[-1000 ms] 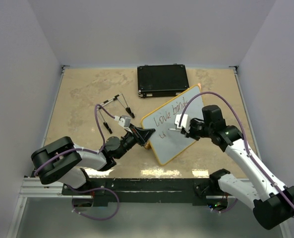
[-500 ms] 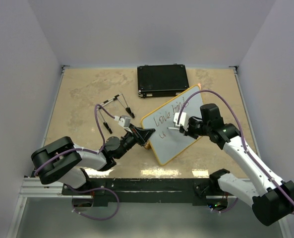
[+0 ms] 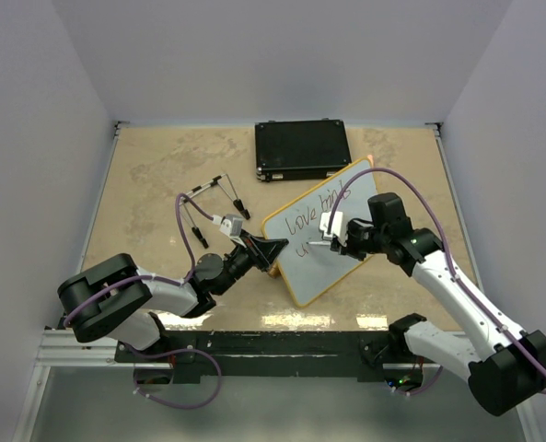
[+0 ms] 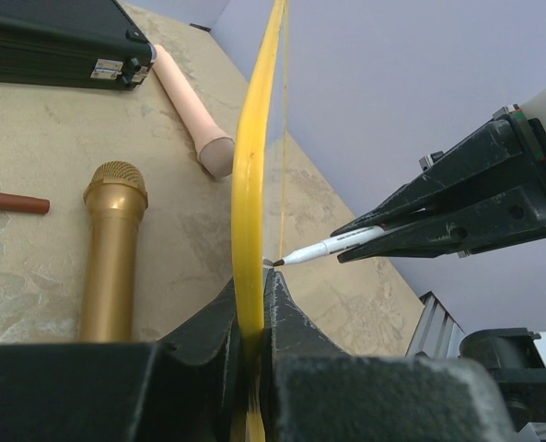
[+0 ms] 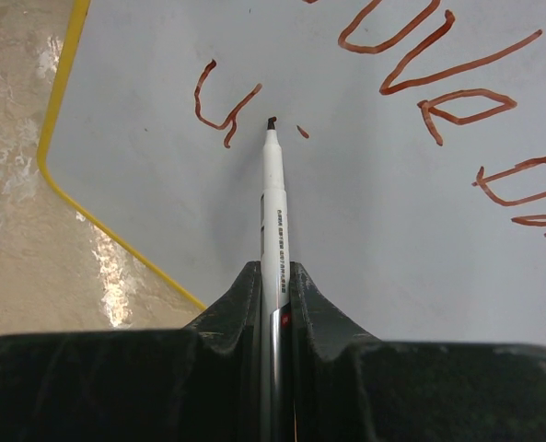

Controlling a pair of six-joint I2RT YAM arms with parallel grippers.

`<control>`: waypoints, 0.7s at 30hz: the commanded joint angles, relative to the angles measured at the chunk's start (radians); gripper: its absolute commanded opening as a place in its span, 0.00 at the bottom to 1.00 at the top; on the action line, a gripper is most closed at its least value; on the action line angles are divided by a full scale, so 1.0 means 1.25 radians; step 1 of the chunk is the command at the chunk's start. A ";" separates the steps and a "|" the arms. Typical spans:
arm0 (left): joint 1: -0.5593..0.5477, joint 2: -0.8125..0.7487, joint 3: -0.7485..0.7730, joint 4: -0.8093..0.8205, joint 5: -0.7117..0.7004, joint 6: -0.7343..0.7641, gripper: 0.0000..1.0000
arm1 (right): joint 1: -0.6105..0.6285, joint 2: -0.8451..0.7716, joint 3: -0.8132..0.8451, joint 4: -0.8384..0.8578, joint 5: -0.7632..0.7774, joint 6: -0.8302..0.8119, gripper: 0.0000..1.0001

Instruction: Write a sentence on the whiteboard

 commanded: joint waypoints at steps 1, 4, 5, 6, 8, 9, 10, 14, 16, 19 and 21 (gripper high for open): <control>0.002 0.000 -0.015 -0.009 -0.025 0.091 0.00 | 0.005 0.007 0.019 -0.011 0.003 -0.014 0.00; 0.002 -0.002 -0.015 -0.009 -0.025 0.093 0.00 | 0.005 0.009 0.014 -0.014 0.010 -0.014 0.00; 0.002 -0.002 -0.015 -0.009 -0.025 0.093 0.00 | 0.005 0.009 0.014 -0.014 0.014 -0.014 0.00; 0.001 -0.002 -0.015 -0.009 -0.025 0.093 0.00 | 0.005 0.010 0.014 -0.014 0.017 -0.013 0.00; 0.002 -0.003 -0.018 -0.009 -0.024 0.093 0.00 | 0.005 0.010 0.013 -0.013 0.032 -0.007 0.00; 0.002 -0.003 -0.018 -0.009 -0.025 0.093 0.00 | 0.005 0.011 0.012 -0.011 0.038 -0.005 0.00; 0.002 -0.005 -0.019 -0.010 -0.026 0.093 0.00 | 0.006 0.010 0.009 -0.006 0.045 0.003 0.00; 0.002 -0.009 -0.019 -0.013 -0.028 0.095 0.00 | 0.005 0.003 0.005 0.005 0.082 0.022 0.00; 0.002 -0.008 -0.019 -0.013 -0.028 0.095 0.00 | 0.005 -0.002 0.000 0.010 0.091 0.036 0.00; 0.002 -0.009 -0.019 -0.014 -0.029 0.095 0.00 | 0.003 -0.012 -0.010 0.011 0.107 0.042 0.00; 0.002 -0.009 -0.019 -0.014 -0.028 0.096 0.00 | 0.003 -0.013 -0.015 0.010 0.109 0.042 0.00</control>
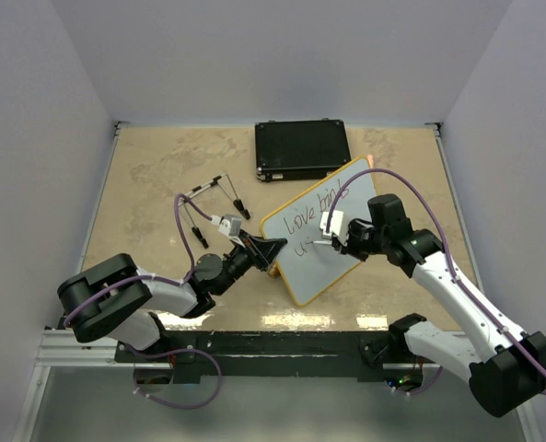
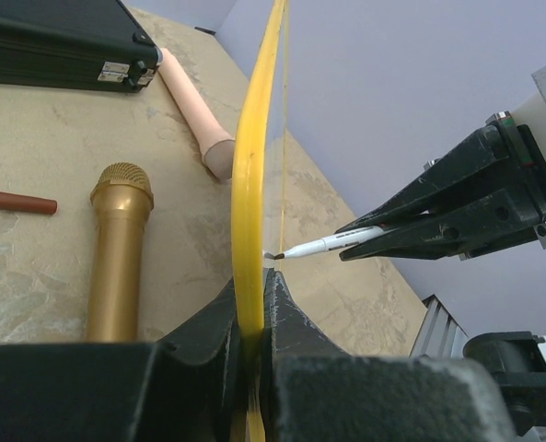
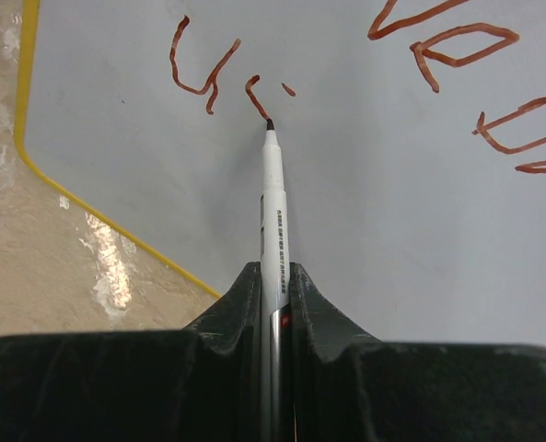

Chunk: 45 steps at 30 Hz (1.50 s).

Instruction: Write a sentence on the whiteboard

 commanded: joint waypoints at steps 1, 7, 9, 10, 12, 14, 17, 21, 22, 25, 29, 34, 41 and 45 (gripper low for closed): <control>0.002 -0.010 -0.011 -0.019 -0.022 0.096 0.00 | 0.000 -0.016 -0.017 0.017 0.048 0.016 0.00; 0.002 -0.007 -0.009 -0.020 -0.019 0.097 0.00 | 0.000 0.002 -0.016 -0.014 0.035 -0.015 0.00; 0.002 -0.007 -0.007 -0.020 -0.019 0.097 0.00 | 0.001 0.013 -0.012 -0.025 0.022 -0.029 0.00; 0.002 -0.007 -0.007 -0.020 -0.019 0.097 0.00 | 0.001 0.023 -0.011 -0.033 0.017 -0.033 0.00; 0.002 -0.006 -0.007 -0.020 -0.019 0.097 0.00 | 0.003 0.027 -0.011 -0.035 0.005 -0.038 0.00; 0.002 -0.003 -0.006 -0.019 -0.018 0.096 0.00 | 0.004 0.033 -0.007 -0.036 -0.005 -0.040 0.00; 0.002 0.001 -0.006 -0.015 -0.014 0.095 0.00 | 0.006 0.033 0.005 -0.036 -0.019 -0.044 0.00; 0.002 0.004 -0.005 -0.015 -0.014 0.093 0.00 | 0.006 0.008 0.033 -0.035 -0.089 -0.044 0.00; 0.002 0.003 -0.005 -0.015 -0.014 0.093 0.00 | 0.006 0.003 0.049 -0.032 -0.102 -0.041 0.00; 0.002 -0.001 -0.009 -0.017 -0.016 0.093 0.00 | -0.004 -0.016 0.081 -0.032 -0.131 -0.034 0.00; 0.002 -0.003 -0.011 -0.017 -0.018 0.095 0.00 | -0.038 -0.022 0.092 -0.042 -0.167 -0.039 0.00; 0.002 0.001 -0.011 -0.011 -0.013 0.092 0.00 | -0.041 -0.004 0.069 -0.002 -0.130 -0.012 0.00; 0.002 0.004 -0.007 -0.008 -0.007 0.095 0.00 | -0.037 0.024 0.060 0.001 -0.128 -0.015 0.00; 0.002 0.009 -0.007 -0.004 -0.003 0.095 0.00 | -0.031 0.037 0.055 0.006 -0.112 -0.013 0.00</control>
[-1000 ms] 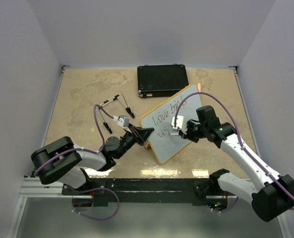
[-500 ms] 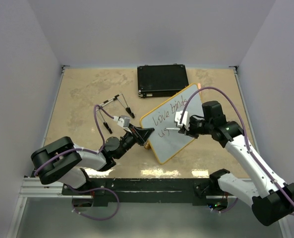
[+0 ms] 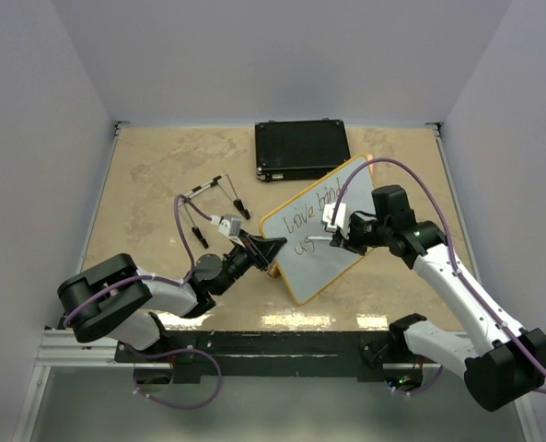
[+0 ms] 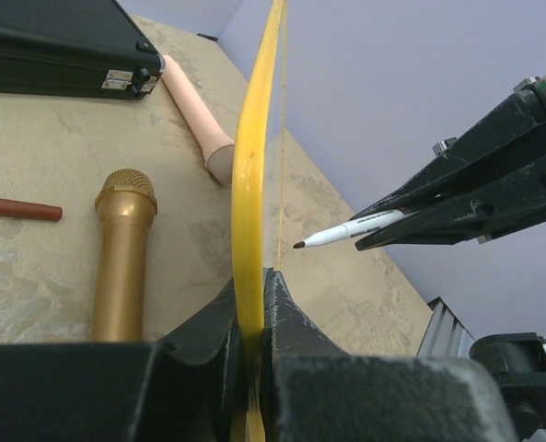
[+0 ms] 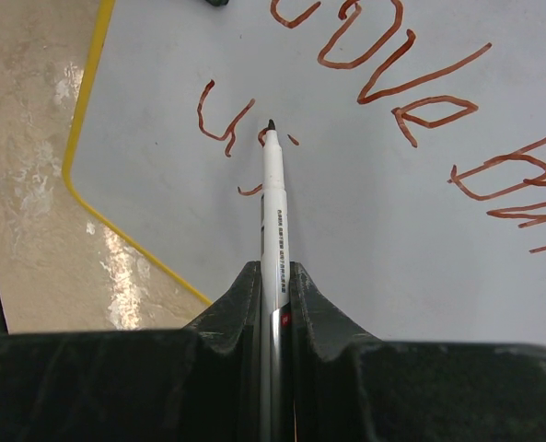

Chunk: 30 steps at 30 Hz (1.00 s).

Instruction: Write a sentence on the whiteboard

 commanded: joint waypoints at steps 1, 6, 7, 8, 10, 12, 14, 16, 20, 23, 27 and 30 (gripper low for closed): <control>0.001 0.009 -0.007 -0.011 0.001 0.080 0.00 | 0.006 0.011 -0.004 0.024 0.012 0.009 0.00; 0.001 0.009 -0.007 -0.010 0.002 0.080 0.00 | 0.013 0.024 -0.007 0.025 0.022 0.009 0.00; 0.001 0.009 -0.009 -0.010 0.002 0.080 0.00 | 0.013 0.024 -0.007 0.025 0.023 0.009 0.00; 0.001 0.009 -0.007 -0.009 0.003 0.080 0.00 | 0.014 0.026 -0.007 0.025 0.027 0.009 0.00; 0.001 0.009 -0.007 -0.009 0.005 0.080 0.00 | 0.017 0.028 -0.009 0.029 0.030 0.010 0.00; 0.001 0.009 -0.009 -0.007 0.005 0.080 0.00 | 0.019 0.028 -0.009 0.029 0.031 0.010 0.00; 0.001 0.009 -0.007 -0.007 0.007 0.080 0.00 | 0.019 0.027 -0.009 0.031 0.031 0.012 0.00; 0.001 0.009 -0.009 -0.007 0.007 0.080 0.00 | 0.020 0.029 -0.009 0.033 0.031 0.012 0.00; 0.001 0.009 -0.009 -0.007 0.008 0.081 0.00 | 0.023 0.032 -0.010 0.035 0.036 0.014 0.00; 0.001 0.009 -0.007 -0.007 0.008 0.081 0.00 | 0.023 0.031 -0.010 0.040 0.044 0.020 0.00; 0.001 0.009 -0.007 -0.007 0.009 0.081 0.00 | 0.024 0.031 -0.011 0.044 0.048 0.023 0.00; 0.001 0.008 -0.007 -0.007 0.008 0.083 0.00 | 0.024 0.033 -0.012 0.040 0.049 0.021 0.00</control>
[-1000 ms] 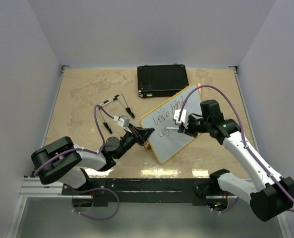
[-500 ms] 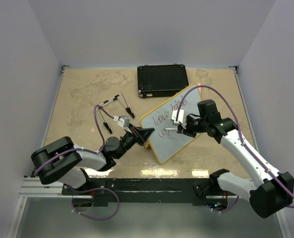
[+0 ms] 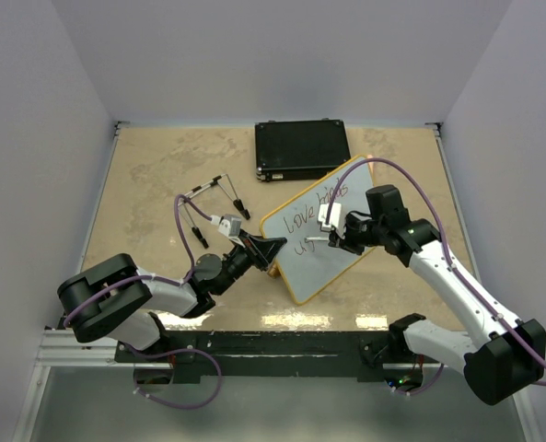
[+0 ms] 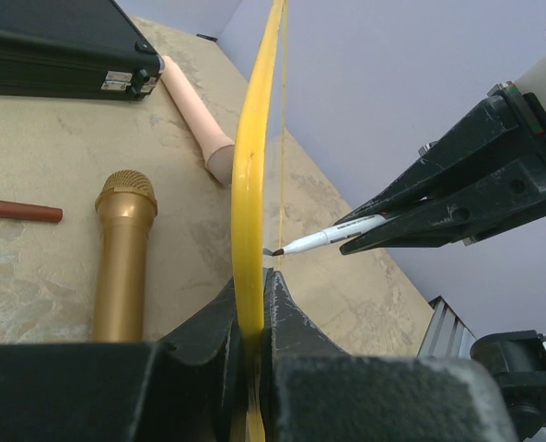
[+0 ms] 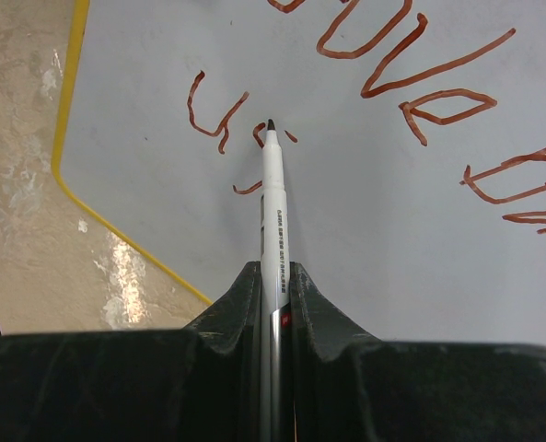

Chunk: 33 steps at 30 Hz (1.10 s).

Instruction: Write a sentence on the whiteboard

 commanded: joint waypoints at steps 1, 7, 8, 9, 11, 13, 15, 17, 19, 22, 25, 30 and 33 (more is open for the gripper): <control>0.000 0.010 -0.006 -0.009 0.003 0.077 0.00 | 0.003 0.003 -0.009 0.021 0.007 0.006 0.00; 0.001 0.009 -0.006 -0.011 0.003 0.078 0.00 | 0.009 0.015 -0.011 0.000 0.003 -0.010 0.00; 0.001 0.009 -0.006 -0.011 0.003 0.078 0.00 | 0.012 0.017 -0.011 0.000 0.006 -0.010 0.00; 0.001 0.009 -0.006 -0.011 0.003 0.078 0.00 | 0.012 0.017 -0.011 0.001 0.007 -0.010 0.00; 0.001 0.009 -0.006 -0.011 0.003 0.077 0.00 | 0.012 0.017 -0.011 0.003 0.009 -0.009 0.00; 0.000 0.009 -0.006 -0.011 0.003 0.077 0.00 | 0.012 0.014 -0.011 0.007 0.014 -0.005 0.00; 0.000 0.010 -0.006 -0.009 0.005 0.077 0.00 | 0.013 0.008 -0.011 0.023 0.028 0.011 0.00; 0.001 0.011 -0.006 -0.008 0.006 0.077 0.00 | 0.012 0.002 -0.011 0.036 0.040 0.029 0.00; 0.001 0.011 -0.006 -0.008 0.005 0.077 0.00 | 0.012 -0.002 -0.011 0.047 0.053 0.037 0.00; 0.001 0.011 -0.007 -0.008 0.006 0.077 0.00 | 0.012 -0.010 -0.010 0.062 0.058 0.054 0.00; 0.001 0.009 -0.007 -0.007 0.006 0.077 0.00 | 0.010 -0.008 -0.011 0.073 0.071 0.066 0.00; 0.000 0.008 -0.009 -0.007 0.005 0.077 0.00 | 0.009 -0.012 -0.012 0.079 0.083 0.075 0.00; 0.001 0.006 -0.011 -0.007 0.005 0.077 0.00 | 0.002 -0.013 -0.012 0.085 0.091 0.083 0.00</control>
